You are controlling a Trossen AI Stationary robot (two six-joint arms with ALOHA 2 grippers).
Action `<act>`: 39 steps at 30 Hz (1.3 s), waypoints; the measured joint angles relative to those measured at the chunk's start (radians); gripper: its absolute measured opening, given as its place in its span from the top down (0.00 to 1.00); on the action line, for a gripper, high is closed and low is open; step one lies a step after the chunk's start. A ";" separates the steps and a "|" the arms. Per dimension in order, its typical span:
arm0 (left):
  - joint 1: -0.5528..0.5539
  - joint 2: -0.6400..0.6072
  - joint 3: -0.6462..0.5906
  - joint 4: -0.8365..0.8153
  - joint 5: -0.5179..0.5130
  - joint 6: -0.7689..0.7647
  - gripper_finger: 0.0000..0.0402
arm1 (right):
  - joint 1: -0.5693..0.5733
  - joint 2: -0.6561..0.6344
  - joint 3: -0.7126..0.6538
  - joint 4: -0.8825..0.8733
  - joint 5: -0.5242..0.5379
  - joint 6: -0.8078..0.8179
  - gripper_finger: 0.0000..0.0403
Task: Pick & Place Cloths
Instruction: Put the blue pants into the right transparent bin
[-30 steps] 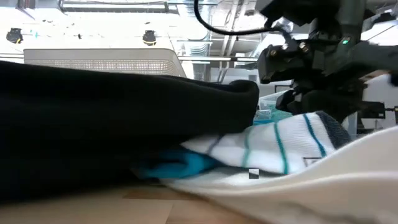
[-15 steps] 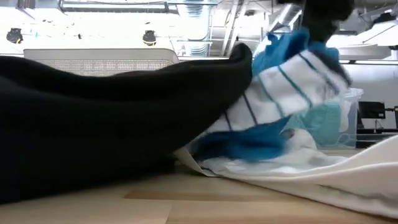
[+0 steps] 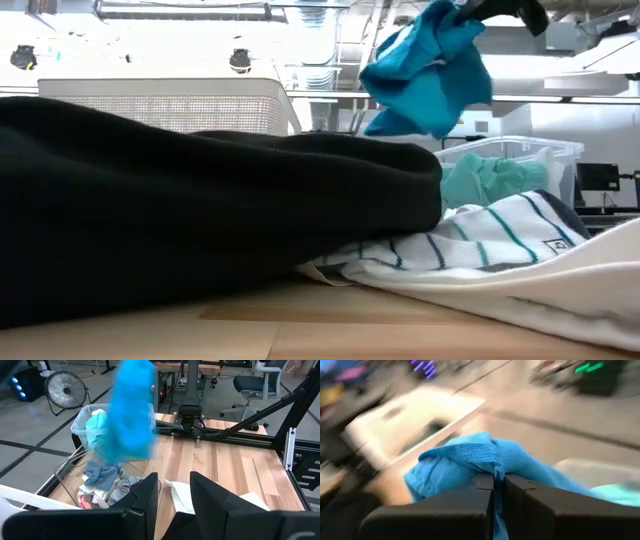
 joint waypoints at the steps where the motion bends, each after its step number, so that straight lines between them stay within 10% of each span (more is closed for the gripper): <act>1: 0.000 0.000 0.000 0.000 0.000 0.000 0.75 | -0.026 -0.017 0.001 0.001 0.037 -0.005 0.99; 24: 0.001 0.000 0.000 -0.001 0.000 0.001 0.75 | -0.421 0.054 0.001 -0.369 0.178 0.350 1.00; 39: 0.018 0.000 0.000 -0.001 0.000 0.008 0.75 | -0.624 0.451 0.001 -0.323 -0.147 0.169 0.98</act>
